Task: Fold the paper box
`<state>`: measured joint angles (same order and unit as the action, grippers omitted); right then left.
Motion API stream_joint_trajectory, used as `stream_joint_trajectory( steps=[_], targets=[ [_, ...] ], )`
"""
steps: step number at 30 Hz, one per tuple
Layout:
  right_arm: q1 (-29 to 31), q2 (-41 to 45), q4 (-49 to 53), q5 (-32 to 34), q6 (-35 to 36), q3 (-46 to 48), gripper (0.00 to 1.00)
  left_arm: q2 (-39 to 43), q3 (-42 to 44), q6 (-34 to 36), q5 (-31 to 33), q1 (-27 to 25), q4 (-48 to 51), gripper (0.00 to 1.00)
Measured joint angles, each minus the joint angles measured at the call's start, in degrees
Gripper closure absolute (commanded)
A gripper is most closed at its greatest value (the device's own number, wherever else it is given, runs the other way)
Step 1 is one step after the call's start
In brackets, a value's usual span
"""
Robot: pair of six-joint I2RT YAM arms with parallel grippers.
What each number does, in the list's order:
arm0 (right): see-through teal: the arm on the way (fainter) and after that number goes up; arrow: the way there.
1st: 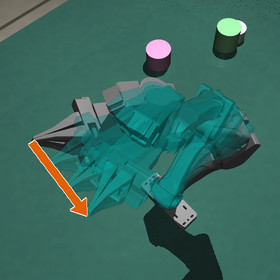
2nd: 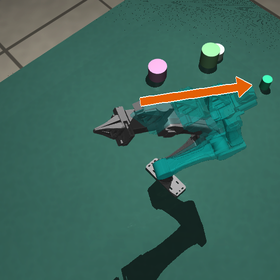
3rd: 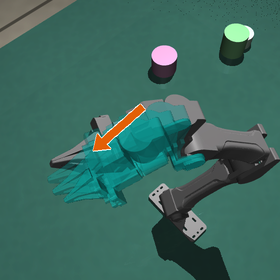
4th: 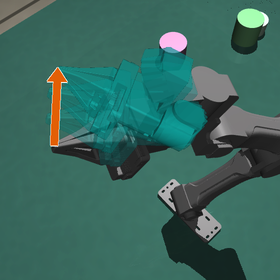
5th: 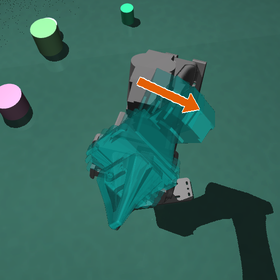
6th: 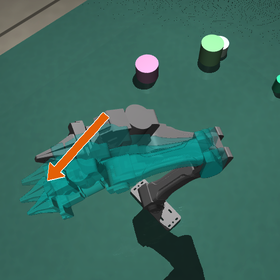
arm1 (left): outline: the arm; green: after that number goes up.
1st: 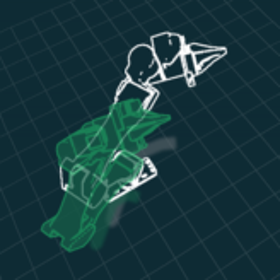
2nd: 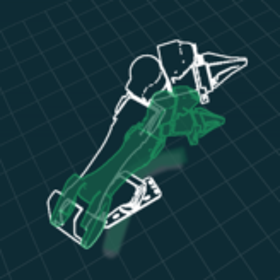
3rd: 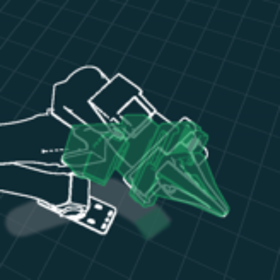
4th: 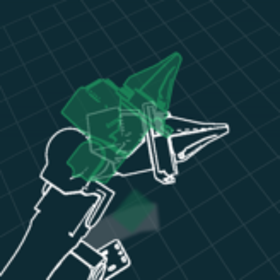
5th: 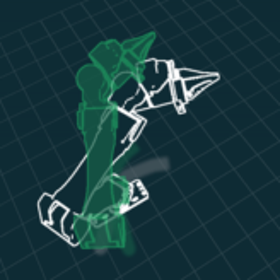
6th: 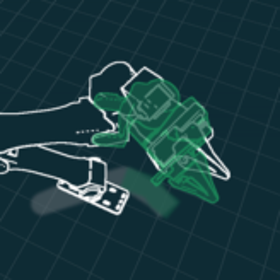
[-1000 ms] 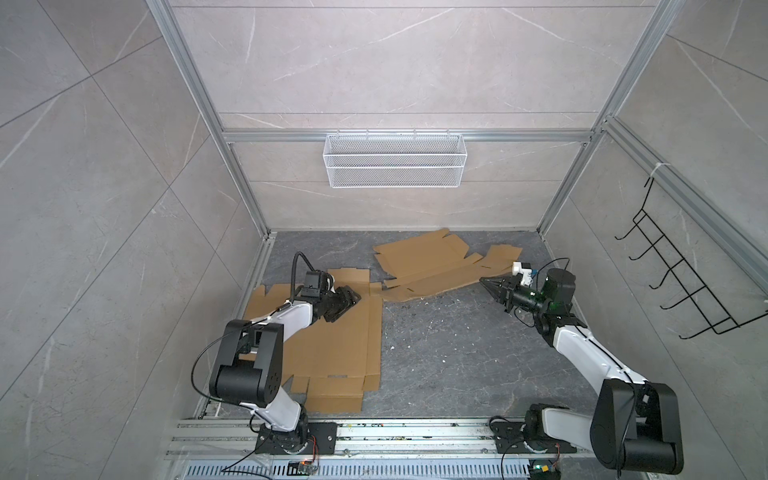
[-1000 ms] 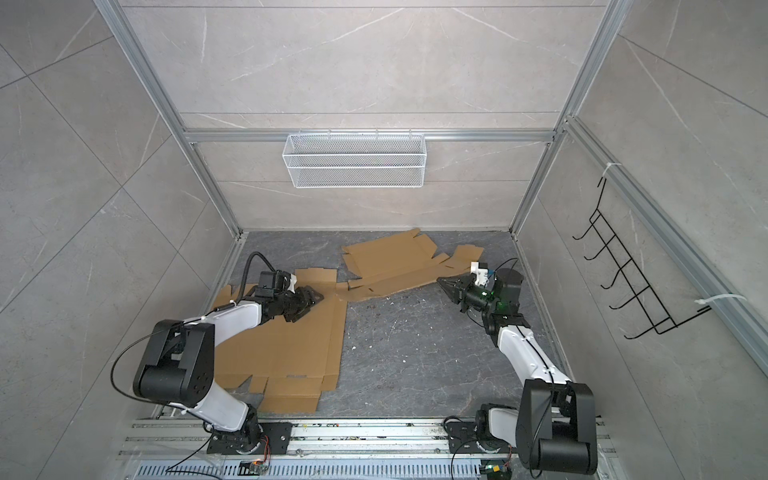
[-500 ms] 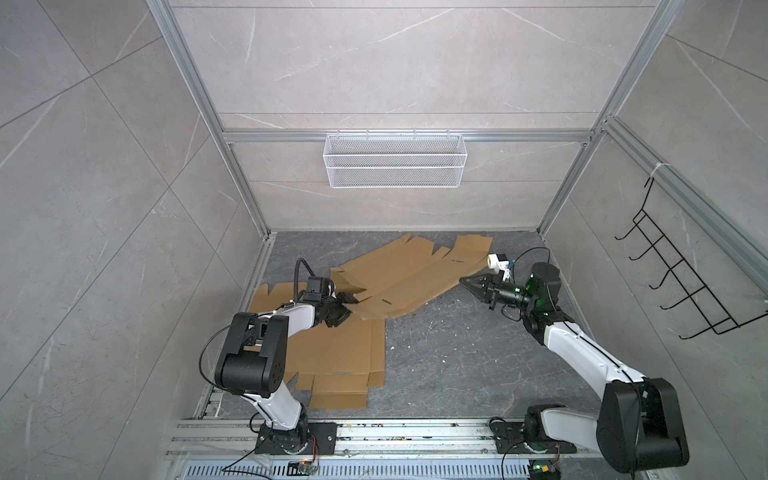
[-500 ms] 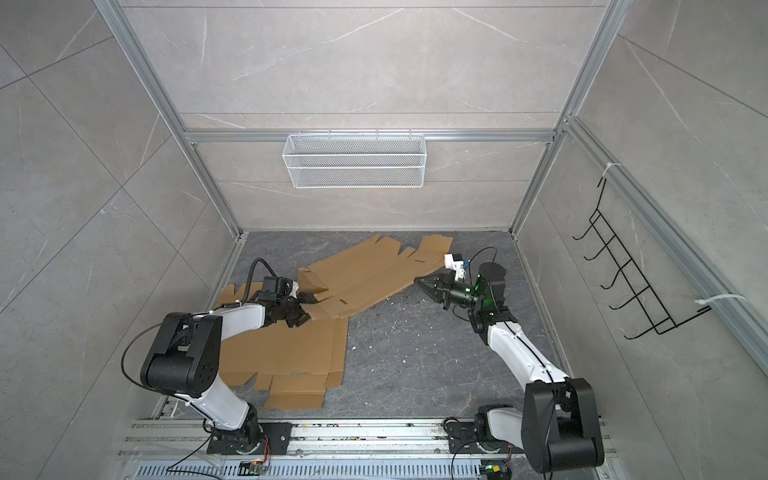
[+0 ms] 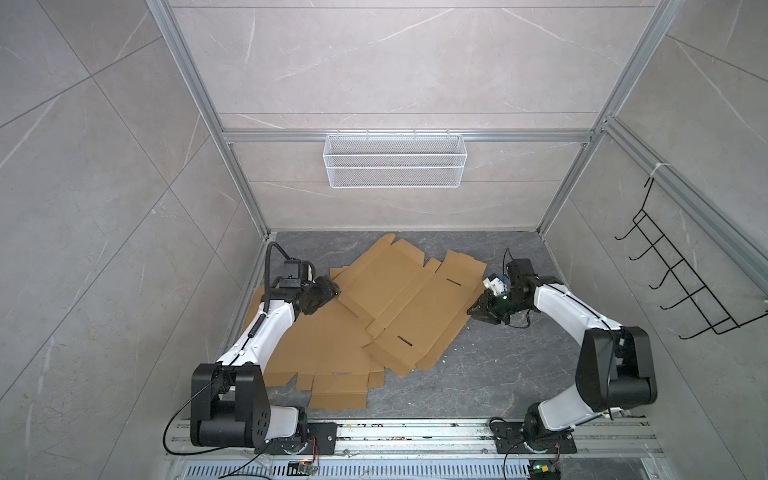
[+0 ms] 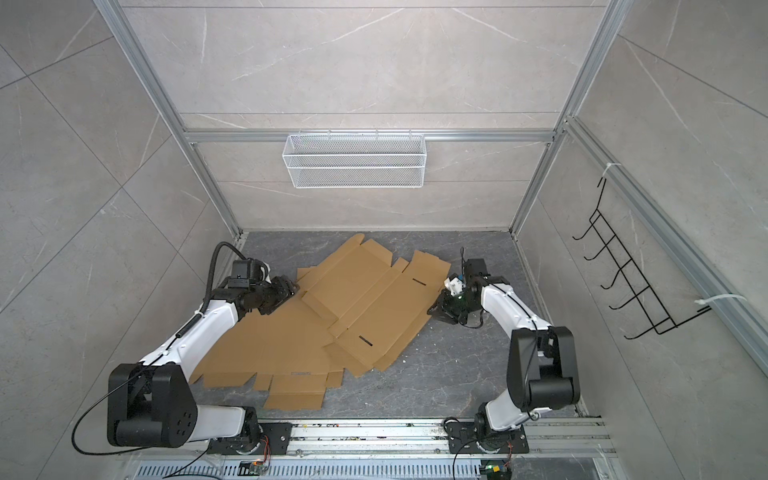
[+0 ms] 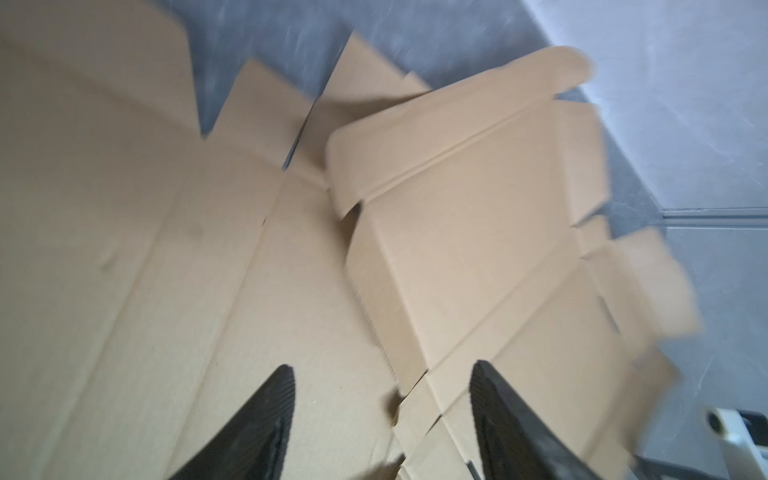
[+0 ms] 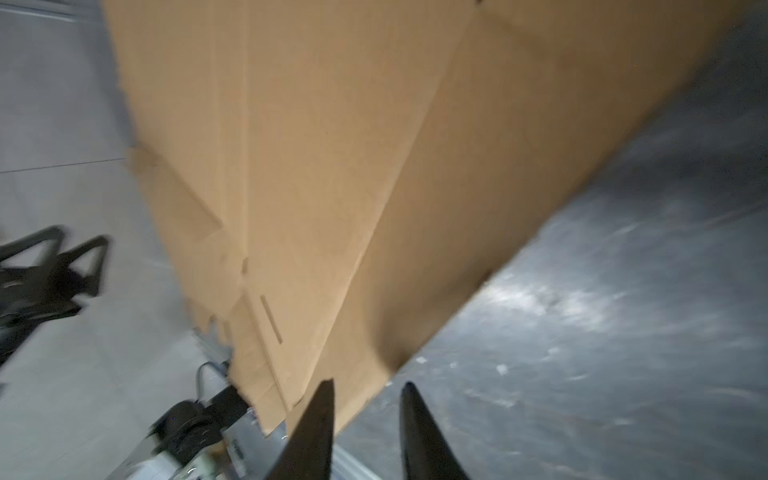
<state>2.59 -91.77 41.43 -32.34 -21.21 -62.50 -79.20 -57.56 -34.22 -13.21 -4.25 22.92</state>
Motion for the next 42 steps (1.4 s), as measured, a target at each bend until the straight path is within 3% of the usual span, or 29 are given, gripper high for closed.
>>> stream_joint_trajectory(
  steps=[4, 6, 11, 14, 21, 28, 35, 42],
  targets=[
    [-0.9, -0.9, -2.2, 5.2, -1.0, -3.5, 0.31, -6.2, -9.7, 4.0, -1.8, 0.0, 1.5, 0.21],
    [-1.0, -0.5, -4.8, 6.0, -2.1, -2.9, 0.28, -10.4, -14.2, 6.6, -2.5, 0.0, 1.9, 0.19],
    [-0.5, 6.0, -14.7, 3.8, -9.6, 12.9, 0.19, -20.9, -23.8, 12.7, -3.8, 0.0, 3.9, 0.18],
    [2.4, 9.8, -18.8, 4.0, -15.5, 22.1, 0.19, -26.5, -28.2, 15.2, -4.9, 0.0, 4.2, 0.19],
    [8.5, 8.6, -33.5, 6.3, -26.9, 26.8, 0.30, -34.5, -31.4, 16.5, -5.9, -0.8, 3.9, 0.23],
    [10.9, 3.8, -46.4, 7.5, -33.2, 28.2, 0.57, -34.3, -26.1, 16.0, -8.1, -2.8, 1.9, 0.29],
    [10.9, 2.6, -44.0, 7.7, -30.1, 24.1, 0.85, -31.8, -19.3, 13.8, -10.0, -3.2, 0.9, 0.34],
    [10.8, 1.6, -29.8, 7.5, -18.4, 9.3, 0.96, -23.2, -16.1, 12.1, -11.0, -3.3, 1.9, 0.30]
  ],
)
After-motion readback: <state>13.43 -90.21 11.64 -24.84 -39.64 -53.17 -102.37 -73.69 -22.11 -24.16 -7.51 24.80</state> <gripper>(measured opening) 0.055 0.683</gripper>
